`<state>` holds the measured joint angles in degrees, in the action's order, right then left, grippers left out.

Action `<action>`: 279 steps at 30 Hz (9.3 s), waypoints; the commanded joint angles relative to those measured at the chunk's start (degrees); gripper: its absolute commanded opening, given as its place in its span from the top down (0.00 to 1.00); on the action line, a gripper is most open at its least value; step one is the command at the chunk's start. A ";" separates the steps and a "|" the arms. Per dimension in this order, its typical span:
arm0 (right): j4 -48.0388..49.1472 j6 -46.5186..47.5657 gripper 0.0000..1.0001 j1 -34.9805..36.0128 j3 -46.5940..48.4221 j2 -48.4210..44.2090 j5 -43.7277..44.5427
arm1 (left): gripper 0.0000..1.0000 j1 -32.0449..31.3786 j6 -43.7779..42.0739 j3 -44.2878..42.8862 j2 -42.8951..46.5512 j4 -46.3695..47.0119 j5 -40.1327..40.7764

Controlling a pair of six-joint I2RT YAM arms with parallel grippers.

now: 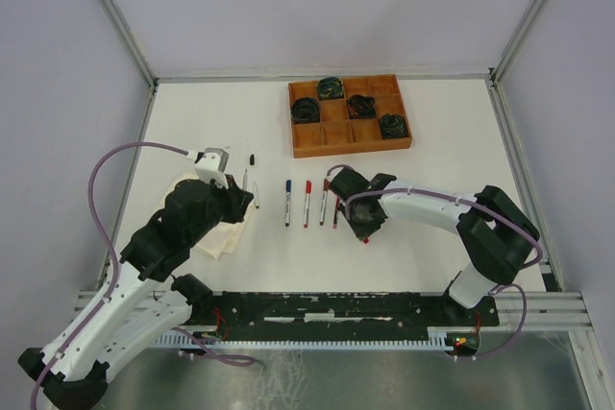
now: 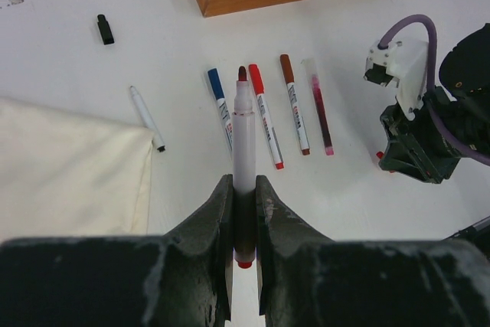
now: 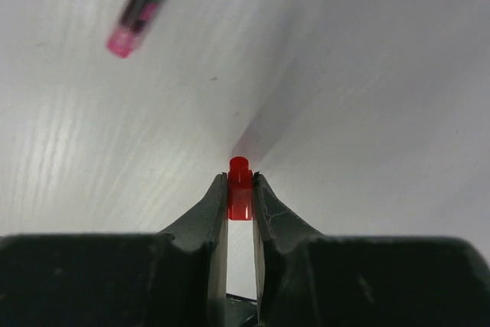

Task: Insert the pens into the pen caps
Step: Insert the pen cap onto the pen.

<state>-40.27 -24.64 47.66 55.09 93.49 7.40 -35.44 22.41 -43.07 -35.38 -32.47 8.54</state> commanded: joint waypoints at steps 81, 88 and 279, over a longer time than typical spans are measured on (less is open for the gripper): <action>10.41 -7.14 0.26 10.11 -2.74 0.57 0.51 | 0.97 0.02 1.56 -0.17 3.03 1.79 4.89; 10.68 -5.11 0.27 8.35 -2.09 1.52 0.38 | 0.97 0.01 1.56 -0.17 3.15 1.65 5.18; 67.45 -31.29 1.00 5.34 -22.80 -45.92 -5.89 | 0.97 -22.77 10.18 14.06 -11.36 52.51 -14.59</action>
<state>25.56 -55.27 53.08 30.24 48.01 3.49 -58.00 35.33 -28.64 -47.90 18.13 -7.55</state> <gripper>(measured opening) 0.201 0.190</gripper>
